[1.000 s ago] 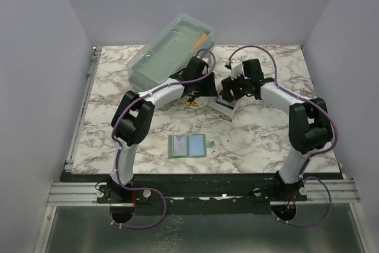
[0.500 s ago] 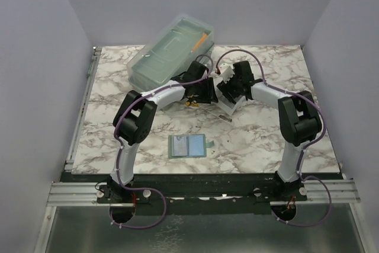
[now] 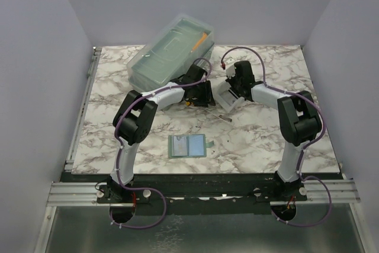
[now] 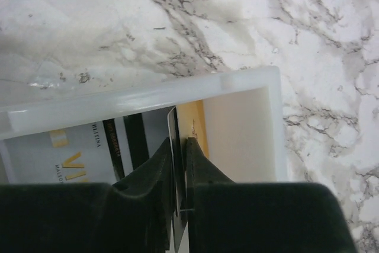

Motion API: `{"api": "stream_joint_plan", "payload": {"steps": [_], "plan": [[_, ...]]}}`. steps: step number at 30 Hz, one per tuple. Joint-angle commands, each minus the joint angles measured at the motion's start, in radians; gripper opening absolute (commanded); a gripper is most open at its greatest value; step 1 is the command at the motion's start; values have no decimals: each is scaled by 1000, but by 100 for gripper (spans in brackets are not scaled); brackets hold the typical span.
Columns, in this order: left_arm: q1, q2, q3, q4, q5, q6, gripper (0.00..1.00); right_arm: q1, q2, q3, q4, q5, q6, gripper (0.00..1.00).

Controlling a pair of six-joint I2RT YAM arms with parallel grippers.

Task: Put the credit cards into the card holder
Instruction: Pick up the credit card from the storage box.

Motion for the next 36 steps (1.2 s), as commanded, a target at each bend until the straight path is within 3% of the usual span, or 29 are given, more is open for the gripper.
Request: {"api": "stream_joint_plan", "payload": {"steps": [1, 3, 13, 25, 36], "plan": [[-3, -17, -16, 10, -16, -16, 45, -6, -4, 26, -7, -2, 52, 6], [-2, -21, -19, 12, -16, -15, 45, -5, -20, 28, -8, -13, 67, 1], [0, -79, -17, 14, 40, 5, 45, -36, -94, 16, -8, -78, 265, 0], [12, -184, -19, 10, 149, 22, 51, -100, -186, 81, -196, -149, 590, 0], [10, -148, 100, 18, 154, 76, 52, -230, -183, 69, -154, -466, 868, 0]]}}
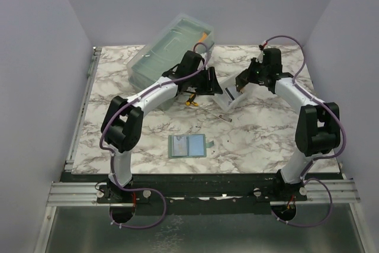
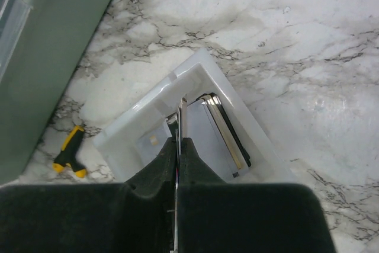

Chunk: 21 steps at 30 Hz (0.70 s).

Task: Put the credit cards into the card holder
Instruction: Pick up the credit card from the storage box.

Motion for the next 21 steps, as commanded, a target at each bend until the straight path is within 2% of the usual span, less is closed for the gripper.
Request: {"api": "stream_joint_plan", "payload": {"steps": [1, 9, 14, 21], "plan": [[2, 26, 92, 14, 8, 58, 53, -59, 5, 18, 2, -200, 154, 0], [7, 138, 223, 16, 110, -105, 53, -160, -2, -62, 132, -521, 261, 0], [7, 209, 301, 16, 134, -134, 55, -200, 28, -96, 252, -701, 331, 0], [13, 283, 372, 20, 195, -213, 61, -204, 27, -141, 406, -817, 408, 0]]}}
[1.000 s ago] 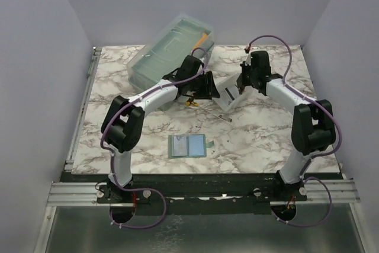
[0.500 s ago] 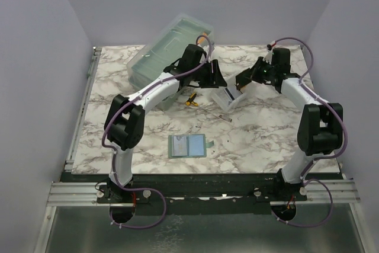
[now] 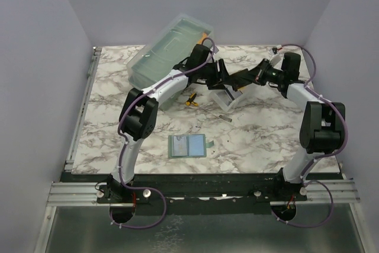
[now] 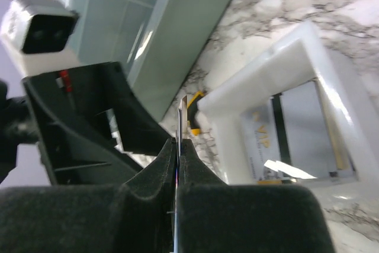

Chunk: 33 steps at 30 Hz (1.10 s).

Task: Put the credit cards into the card holder
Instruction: Pick up the credit card from the storage box, then place the credit card in the storage box.

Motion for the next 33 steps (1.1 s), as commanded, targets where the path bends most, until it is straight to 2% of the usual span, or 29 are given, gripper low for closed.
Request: {"api": "stream_joint_plan", "payload": {"steps": [1, 9, 12, 16, 22, 25, 27, 28, 29, 30, 31, 33], "plan": [[6, 35, 59, 9, 73, -64, 61, 3, 10, -37, 172, -153, 93, 0], [16, 36, 50, 92, 123, -106, 62, 2, -1, -114, 380, -200, 268, 0], [20, 24, -6, 207, 170, -170, 59, 2, 1, -140, 466, -201, 339, 0], [29, -12, -118, 419, 220, -286, 48, 3, 10, -156, 535, -202, 394, 0], [30, -33, -141, 485, 241, -317, 44, 4, 23, -178, 653, -200, 488, 0], [29, -33, -147, 529, 251, -342, 30, 4, 18, -181, 664, -198, 499, 0], [29, -40, -149, 535, 247, -332, 16, 3, 12, -181, 655, -200, 494, 0], [31, -43, -154, 535, 243, -324, 9, 3, 7, -177, 632, -198, 483, 6], [34, -48, -158, 535, 239, -316, 2, 2, 1, -169, 591, -194, 460, 18], [38, -49, -163, 535, 237, -310, 0, 0, -5, -161, 544, -184, 433, 32], [43, -51, -167, 536, 238, -308, 0, -5, -11, -157, 510, -177, 414, 40], [54, -51, -169, 534, 247, -313, 0, -18, -18, -159, 476, -181, 403, 51]]}}
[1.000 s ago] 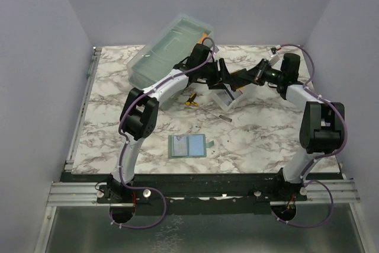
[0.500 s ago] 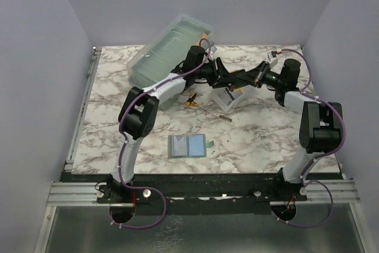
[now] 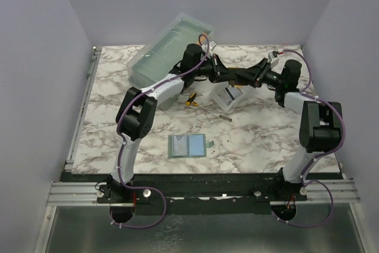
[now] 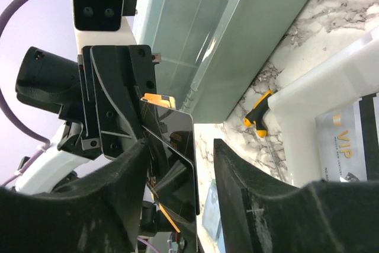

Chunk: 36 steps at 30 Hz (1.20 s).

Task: Put the credit cards into the card holder
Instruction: Place the credit card in the storage box.

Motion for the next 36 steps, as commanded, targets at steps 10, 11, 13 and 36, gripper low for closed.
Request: {"api": "stream_joint_plan", "payload": {"steps": [10, 11, 13, 36], "plan": [[41, -33, -23, 4, 26, 5, 0, -42, -71, -41, -79, -64, -42, 55], [41, -33, -23, 4, 26, 5, 0, -42, -72, -43, -87, -69, -45, 55], [41, -31, -17, 4, 25, 5, 0, -42, -75, -58, -90, -73, -49, 55], [41, -17, -32, 4, 15, 13, 0, -40, -92, -119, 86, -111, 84, 30]]}}
